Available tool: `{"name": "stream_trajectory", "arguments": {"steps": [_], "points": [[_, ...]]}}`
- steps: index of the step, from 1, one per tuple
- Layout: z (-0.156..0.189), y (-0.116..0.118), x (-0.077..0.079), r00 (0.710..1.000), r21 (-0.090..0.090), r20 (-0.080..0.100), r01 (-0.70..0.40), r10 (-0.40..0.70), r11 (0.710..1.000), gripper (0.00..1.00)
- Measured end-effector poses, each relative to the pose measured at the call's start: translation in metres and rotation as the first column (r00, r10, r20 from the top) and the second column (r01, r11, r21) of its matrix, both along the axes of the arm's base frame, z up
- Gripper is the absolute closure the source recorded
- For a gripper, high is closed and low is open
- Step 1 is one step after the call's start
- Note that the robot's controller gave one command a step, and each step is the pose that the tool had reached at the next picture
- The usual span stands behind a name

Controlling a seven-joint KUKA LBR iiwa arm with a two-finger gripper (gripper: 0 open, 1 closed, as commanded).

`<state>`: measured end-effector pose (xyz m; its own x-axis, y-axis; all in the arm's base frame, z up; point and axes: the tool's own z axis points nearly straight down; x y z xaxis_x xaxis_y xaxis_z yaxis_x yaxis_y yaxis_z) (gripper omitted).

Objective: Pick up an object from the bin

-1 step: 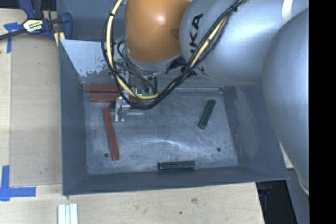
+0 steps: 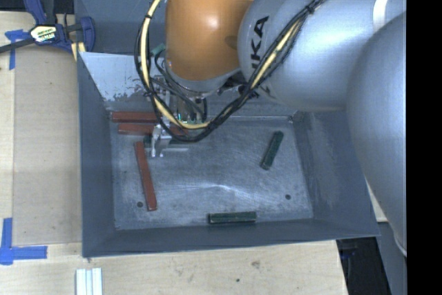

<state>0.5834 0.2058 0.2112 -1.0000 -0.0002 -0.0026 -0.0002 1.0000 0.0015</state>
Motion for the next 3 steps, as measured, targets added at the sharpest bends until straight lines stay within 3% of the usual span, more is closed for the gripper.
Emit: {"name": "stream_trajectory", "arguments": {"steps": [1, 2, 3], "points": [[-0.021, -0.041, 0.008, 1.0, 0.002, 0.002, -0.008, 0.008, 1.0, 0.0], [-0.073, -0.074, 0.026, 1.0, -0.001, 0.007, 0.008, -0.008, 1.0, 0.0], [-0.134, -0.065, 0.017, 0.999, 0.004, 0.017, 0.037, -0.037, 0.999, 1.0]]}}
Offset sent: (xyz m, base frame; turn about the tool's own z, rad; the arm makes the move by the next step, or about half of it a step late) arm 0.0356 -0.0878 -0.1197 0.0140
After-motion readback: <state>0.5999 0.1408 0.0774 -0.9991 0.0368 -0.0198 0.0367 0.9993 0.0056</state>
